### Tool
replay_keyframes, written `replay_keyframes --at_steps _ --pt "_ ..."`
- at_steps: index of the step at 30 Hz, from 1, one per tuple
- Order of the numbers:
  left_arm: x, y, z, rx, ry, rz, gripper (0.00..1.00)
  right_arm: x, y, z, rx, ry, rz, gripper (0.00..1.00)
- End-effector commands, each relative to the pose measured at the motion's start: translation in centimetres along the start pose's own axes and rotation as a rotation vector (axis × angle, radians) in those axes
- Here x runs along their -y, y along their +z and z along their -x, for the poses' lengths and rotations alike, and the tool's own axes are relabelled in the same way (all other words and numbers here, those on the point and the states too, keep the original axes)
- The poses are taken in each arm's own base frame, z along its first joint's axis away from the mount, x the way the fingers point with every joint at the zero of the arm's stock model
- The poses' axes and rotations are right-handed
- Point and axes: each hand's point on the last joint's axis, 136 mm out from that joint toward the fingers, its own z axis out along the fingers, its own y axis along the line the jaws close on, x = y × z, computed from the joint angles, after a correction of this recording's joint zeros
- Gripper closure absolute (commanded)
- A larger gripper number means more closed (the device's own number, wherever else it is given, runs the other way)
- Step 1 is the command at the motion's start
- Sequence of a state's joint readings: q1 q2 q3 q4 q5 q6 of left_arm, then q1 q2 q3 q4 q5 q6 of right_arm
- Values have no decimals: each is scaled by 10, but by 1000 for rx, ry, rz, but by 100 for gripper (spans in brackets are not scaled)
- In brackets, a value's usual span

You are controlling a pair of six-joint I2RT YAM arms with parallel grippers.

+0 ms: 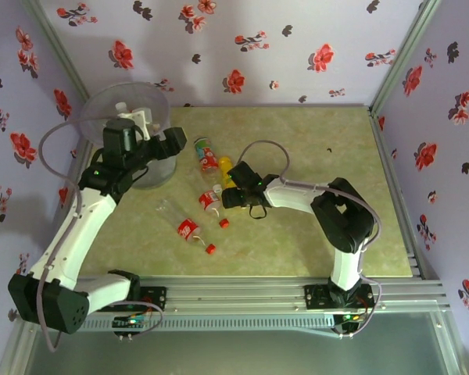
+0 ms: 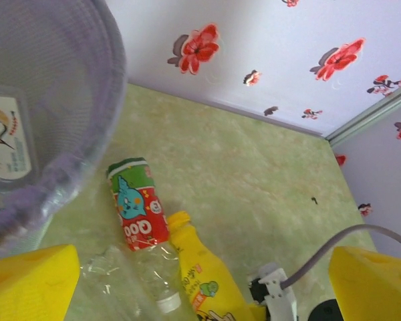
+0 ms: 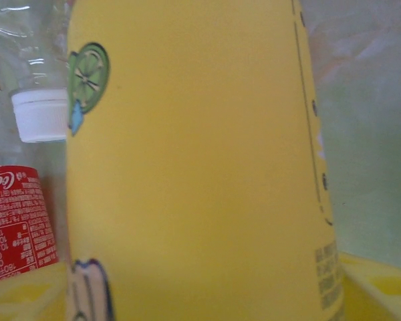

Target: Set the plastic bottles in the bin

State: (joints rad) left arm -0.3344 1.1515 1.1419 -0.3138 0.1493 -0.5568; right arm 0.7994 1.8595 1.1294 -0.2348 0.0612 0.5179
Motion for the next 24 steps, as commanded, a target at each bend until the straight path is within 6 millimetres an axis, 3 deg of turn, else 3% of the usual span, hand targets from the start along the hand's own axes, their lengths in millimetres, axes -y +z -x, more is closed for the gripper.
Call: replay_keyframes --at_steps 1,6,11,14,18,24 --pt "6 2 1 45 -55 -29 4 -3 7 3 15 21 -7 23" --pt "12 10 -9 36 -76 -52 3 0 8 0 12 27 -6 31" --pt "24 13 -11 23 -51 -59 3 5 -4 6 43 27 1 39" --pt "31 17 -13 14 -40 -75 3 9 -15 13 71 42 11 48" --pt "41 25 -17 0 -37 -95 3 5 -32 22 103 39 57 51" --pt "66 40 -27 -28 -53 -147 2 -2 -76 37 214 3 179 56"
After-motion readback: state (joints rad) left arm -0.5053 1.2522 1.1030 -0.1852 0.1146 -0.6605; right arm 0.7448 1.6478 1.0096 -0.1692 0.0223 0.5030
